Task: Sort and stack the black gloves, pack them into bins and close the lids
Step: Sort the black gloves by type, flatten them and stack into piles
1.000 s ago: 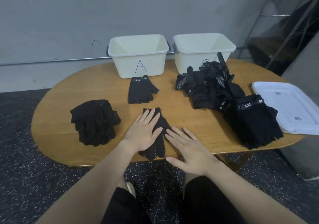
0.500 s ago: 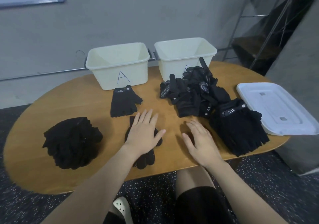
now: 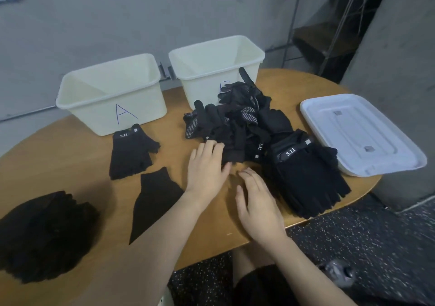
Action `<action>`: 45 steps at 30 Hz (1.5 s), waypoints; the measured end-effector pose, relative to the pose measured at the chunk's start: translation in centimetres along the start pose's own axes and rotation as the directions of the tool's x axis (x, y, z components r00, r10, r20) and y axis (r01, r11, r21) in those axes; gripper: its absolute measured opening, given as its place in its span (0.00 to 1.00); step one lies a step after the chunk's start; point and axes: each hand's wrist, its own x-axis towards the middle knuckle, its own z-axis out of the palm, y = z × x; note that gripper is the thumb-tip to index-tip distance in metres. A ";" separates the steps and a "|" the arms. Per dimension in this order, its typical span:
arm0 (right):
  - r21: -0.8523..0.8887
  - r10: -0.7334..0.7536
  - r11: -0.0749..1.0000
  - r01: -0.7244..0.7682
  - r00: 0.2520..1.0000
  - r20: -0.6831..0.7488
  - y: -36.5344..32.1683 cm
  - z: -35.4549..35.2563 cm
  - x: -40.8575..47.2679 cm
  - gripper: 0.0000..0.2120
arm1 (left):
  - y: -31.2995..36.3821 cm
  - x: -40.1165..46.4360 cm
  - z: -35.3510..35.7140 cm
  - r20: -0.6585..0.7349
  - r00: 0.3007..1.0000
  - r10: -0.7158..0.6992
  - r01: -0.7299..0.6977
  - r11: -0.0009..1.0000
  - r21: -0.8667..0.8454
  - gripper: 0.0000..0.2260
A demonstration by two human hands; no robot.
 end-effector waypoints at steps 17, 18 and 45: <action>0.027 -0.009 1.000 0.008 1.000 0.005 0.1 0.2 0.2 0.17 | -2.3 3.6 -6.5 -0.054 0.970 -0.238 0.187 0.868 -0.460 0.12; 0.016 -0.011 1.000 0.011 1.000 0.009 0.0 0.2 0.3 0.17 | -2.4 3.7 -7.1 -0.049 0.968 -0.246 0.196 0.864 -0.464 0.13; 0.234 0.040 0.967 -0.103 0.965 0.260 -4.5 -4.1 -1.6 0.17 | -0.9 -13.8 -11.8 -0.042 0.980 -0.192 0.165 0.920 -0.357 0.08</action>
